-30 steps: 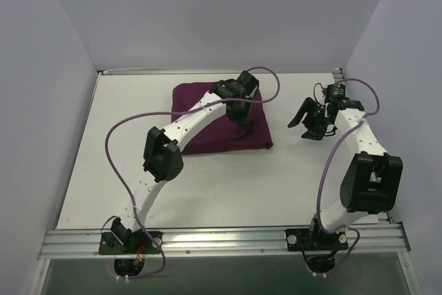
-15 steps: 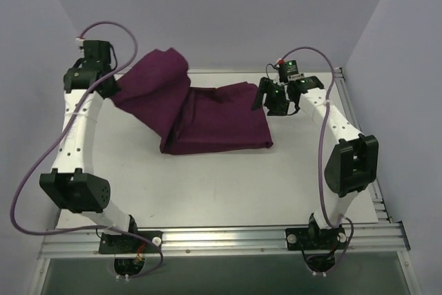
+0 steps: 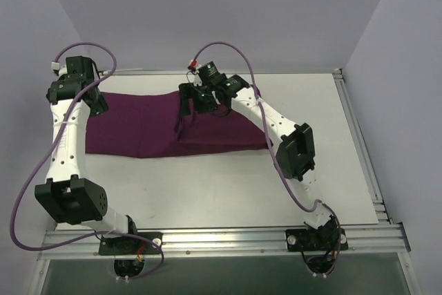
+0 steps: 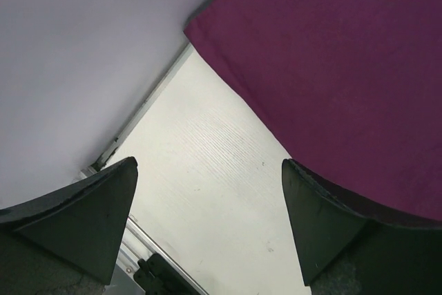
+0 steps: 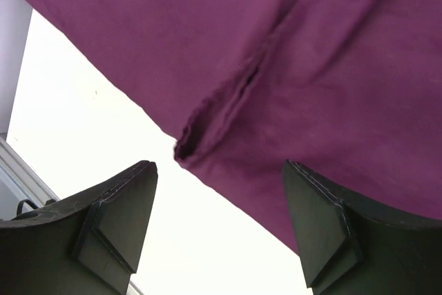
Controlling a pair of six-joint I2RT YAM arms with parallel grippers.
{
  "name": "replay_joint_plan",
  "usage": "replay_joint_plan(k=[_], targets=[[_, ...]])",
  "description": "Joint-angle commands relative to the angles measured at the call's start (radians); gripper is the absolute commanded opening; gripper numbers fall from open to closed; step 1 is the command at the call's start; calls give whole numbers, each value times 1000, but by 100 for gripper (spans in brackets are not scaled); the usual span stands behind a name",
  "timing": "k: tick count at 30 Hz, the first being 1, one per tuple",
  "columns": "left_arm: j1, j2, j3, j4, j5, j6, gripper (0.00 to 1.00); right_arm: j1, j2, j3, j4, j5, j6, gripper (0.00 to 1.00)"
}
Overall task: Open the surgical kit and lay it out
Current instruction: Open the surgical kit at the center of the board.
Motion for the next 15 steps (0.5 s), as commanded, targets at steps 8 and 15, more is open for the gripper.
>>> replay_joint_plan(k=[8, 15], targets=[[-22, -51, -126, 27, 161, -35, 94, 101, 115, 92, -46, 59, 56, 74], [-22, -56, -139, 42, 204, -32, 94, 138, 140, 88, -23, 45, 74, 66]])
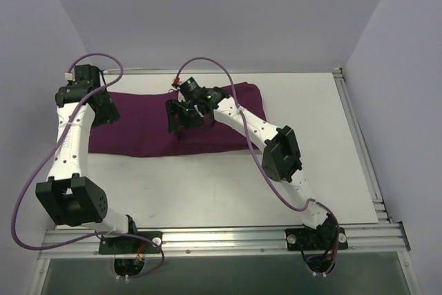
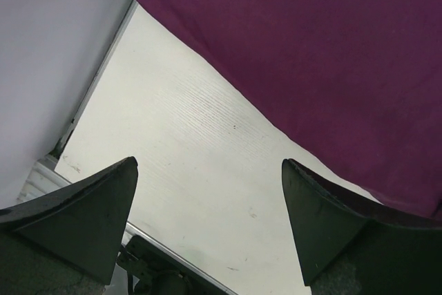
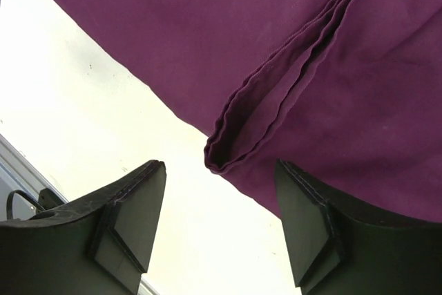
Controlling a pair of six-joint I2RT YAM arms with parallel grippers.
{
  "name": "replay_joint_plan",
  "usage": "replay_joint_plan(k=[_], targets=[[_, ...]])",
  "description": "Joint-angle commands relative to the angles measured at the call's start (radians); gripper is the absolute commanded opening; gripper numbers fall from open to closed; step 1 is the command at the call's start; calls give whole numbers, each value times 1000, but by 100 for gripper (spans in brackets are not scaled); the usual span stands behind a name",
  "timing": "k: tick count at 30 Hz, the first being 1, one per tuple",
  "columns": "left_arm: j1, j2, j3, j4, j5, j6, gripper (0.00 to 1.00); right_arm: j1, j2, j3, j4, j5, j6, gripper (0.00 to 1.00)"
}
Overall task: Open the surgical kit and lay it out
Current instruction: Open the surgical kit at the center of the board.
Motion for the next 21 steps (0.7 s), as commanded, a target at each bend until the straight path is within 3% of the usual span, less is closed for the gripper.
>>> replay_joint_plan(k=[1, 12, 15, 16, 17, 19, 21], targets=[[-5, -32, -13, 34, 41, -13, 94, 14, 13, 14, -2, 22, 23, 63], [-5, -75, -55, 81, 179, -5, 94, 18, 62, 48, -27, 43, 20, 57], [-6, -79, -59, 83, 183, -4, 94, 20, 70, 74, -28, 60, 20, 40], [-5, -81, -59, 81, 179, -4, 94, 20, 70, 97, -31, 68, 20, 22], [-5, -79, -58, 81, 177, 1, 94, 18, 69, 106, -31, 74, 20, 14], [-6, -79, -61, 81, 177, 1, 94, 12, 53, 131, -33, 97, 20, 2], [-5, -79, -73, 84, 182, 1, 94, -11, 41, 154, -44, 121, 20, 1]])
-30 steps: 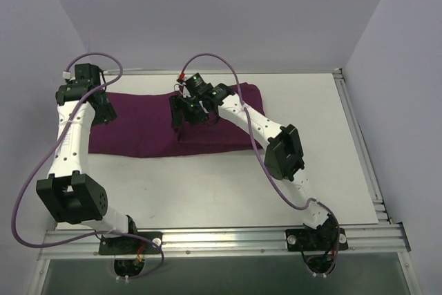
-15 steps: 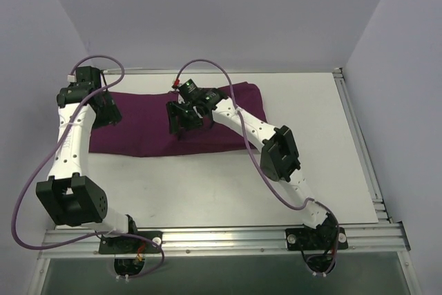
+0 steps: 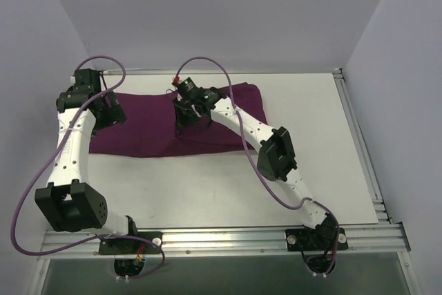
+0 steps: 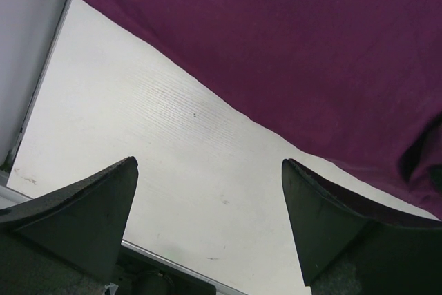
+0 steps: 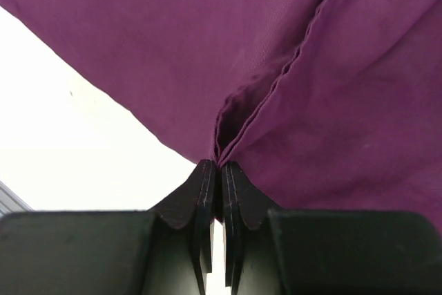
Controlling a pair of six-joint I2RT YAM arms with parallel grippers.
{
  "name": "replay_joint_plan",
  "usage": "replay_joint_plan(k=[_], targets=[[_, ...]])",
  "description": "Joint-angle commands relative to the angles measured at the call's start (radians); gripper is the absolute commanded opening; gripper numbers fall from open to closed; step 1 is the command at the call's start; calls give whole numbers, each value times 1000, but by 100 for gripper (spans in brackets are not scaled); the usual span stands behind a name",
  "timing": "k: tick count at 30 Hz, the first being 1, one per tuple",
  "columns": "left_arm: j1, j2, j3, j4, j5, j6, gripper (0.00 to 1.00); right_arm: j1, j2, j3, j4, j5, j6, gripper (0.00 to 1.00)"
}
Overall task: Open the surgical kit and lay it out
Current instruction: Open the surgical kit at the center of the board.
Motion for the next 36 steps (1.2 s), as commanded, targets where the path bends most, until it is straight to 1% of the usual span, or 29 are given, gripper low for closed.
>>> replay_joint_plan(k=[1, 3, 4, 6, 7, 8, 9, 10, 11, 12, 13, 14, 16, 17, 18, 19, 20, 22, 24, 27, 28, 30, 32, 33, 34, 35, 36], targets=[[-3, -29, -18, 37, 23, 0, 94, -27, -54, 81, -27, 72, -8, 1], [-3, -28, -28, 38, 30, -9, 94, -62, -90, 77, -58, 115, -14, 0], [-1, -29, -42, 41, 46, -12, 94, -111, -144, 56, -79, 184, -18, 0], [-1, -29, -55, 49, 58, -24, 94, -174, -223, -82, -78, 260, -20, 0], [-1, -29, -65, 52, 66, -29, 94, -250, -317, -149, -51, 320, -24, 0], [-1, -26, -70, 57, 81, -35, 94, -294, -364, -220, -34, 348, -26, 0], [-3, -23, -73, 58, 90, -38, 94, -343, -413, -356, -17, 365, -29, 0], [-3, -11, -75, 55, 98, -44, 94, -395, -502, -416, 5, 386, -34, 0], [-3, -5, -65, 48, 118, -56, 94, -505, -542, -473, 14, 449, -35, 0], [-4, -2, -61, 34, 130, -63, 94, -564, -580, -574, 25, 468, -38, 0], [-7, 1, -61, 31, 138, -67, 94, -622, -637, -613, 35, 477, -44, 0], [-10, -3, -71, 31, 141, -78, 94, -723, -659, -647, 39, 524, -63, 0], [-15, -12, -96, 61, 162, -86, 94, -803, -700, -717, 43, 600, -92, 1], [-18, -14, -107, 68, 171, -98, 94, -820, -703, -728, 39, 638, -110, 3], [-21, -14, -120, 71, 179, -101, 94, -886, -705, -731, 28, 710, -123, 1], [-27, -12, -130, 75, 187, -107, 94, -909, -703, -736, 20, 719, -130, 14], [-33, -12, -139, 80, 188, -110, 94, -928, -699, -739, 19, 715, -143, 36], [-38, -11, -170, 89, 202, -119, 94, -945, -679, -713, -16, 729, -141, 74], [-41, -9, -193, 100, 207, -119, 94, -939, -671, -686, -30, 738, -121, 85], [-43, 6, -203, 112, 211, -119, 94, -937, -638, -586, -56, 712, -103, 86], [-46, 15, -205, 112, 211, -118, 94, -931, -609, -563, -37, 641, -104, 86], [-49, 21, -206, 124, 204, -116, 94, -926, -561, -496, -18, 568, -94, 84], [-50, 26, -203, 129, 207, -112, 94, -912, -458, -437, -41, 492, -14, 80], [-53, 26, -200, 132, 208, -107, 94, -902, -418, -373, -52, 468, 10, 79], [-55, 26, -199, 134, 207, -106, 94, -883, -350, -341, -67, 459, 38, 78], [-58, 28, -197, 132, 205, -103, 94, -844, -319, -307, -73, 456, 99, 78], [-58, 28, -197, 132, 207, -104, 94, -831, -286, -273, -73, 439, 127, 79]])
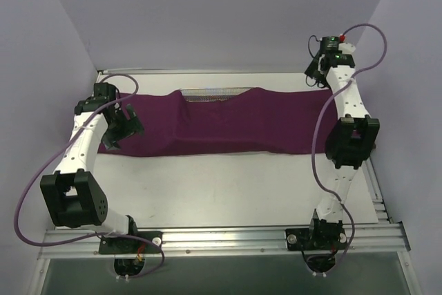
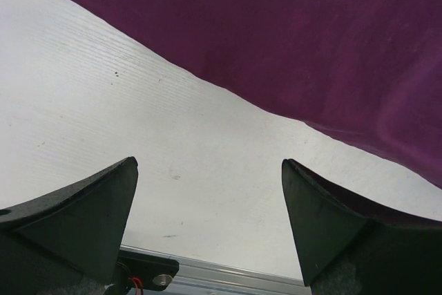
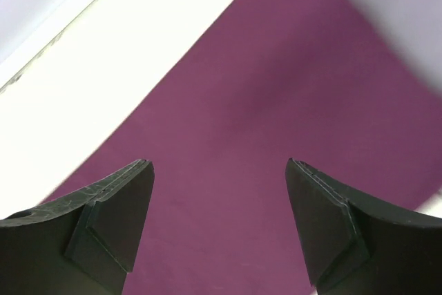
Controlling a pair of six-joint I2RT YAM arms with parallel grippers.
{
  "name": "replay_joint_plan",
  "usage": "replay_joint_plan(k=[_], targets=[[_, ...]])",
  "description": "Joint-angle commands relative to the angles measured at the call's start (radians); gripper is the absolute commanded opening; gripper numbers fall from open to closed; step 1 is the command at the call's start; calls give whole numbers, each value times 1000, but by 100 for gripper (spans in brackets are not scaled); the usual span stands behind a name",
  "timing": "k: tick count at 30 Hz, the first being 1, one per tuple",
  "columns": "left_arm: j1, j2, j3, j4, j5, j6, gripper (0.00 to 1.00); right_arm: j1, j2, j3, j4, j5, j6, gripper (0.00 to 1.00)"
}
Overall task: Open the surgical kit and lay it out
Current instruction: Open the surgical kit at the center of the board.
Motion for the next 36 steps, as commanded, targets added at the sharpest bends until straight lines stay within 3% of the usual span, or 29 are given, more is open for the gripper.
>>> replay_joint_plan(k=[1, 4, 7, 14, 36], targets=[[-9, 2, 15, 49, 11, 3, 94, 97, 166, 133, -57, -107, 154, 79], [-7, 11, 14, 46, 10, 1, 94, 156, 310, 332, -116, -152, 249, 82], [-9, 26, 20, 47, 7, 3, 94, 193, 392, 429, -115, -192, 301, 82], [-10, 76, 55, 44, 17, 3, 94, 251, 386, 342, -40, -215, 395, 81], [-10, 92, 52, 46, 19, 7, 94, 277, 512, 419, -46, -169, 487, 77]])
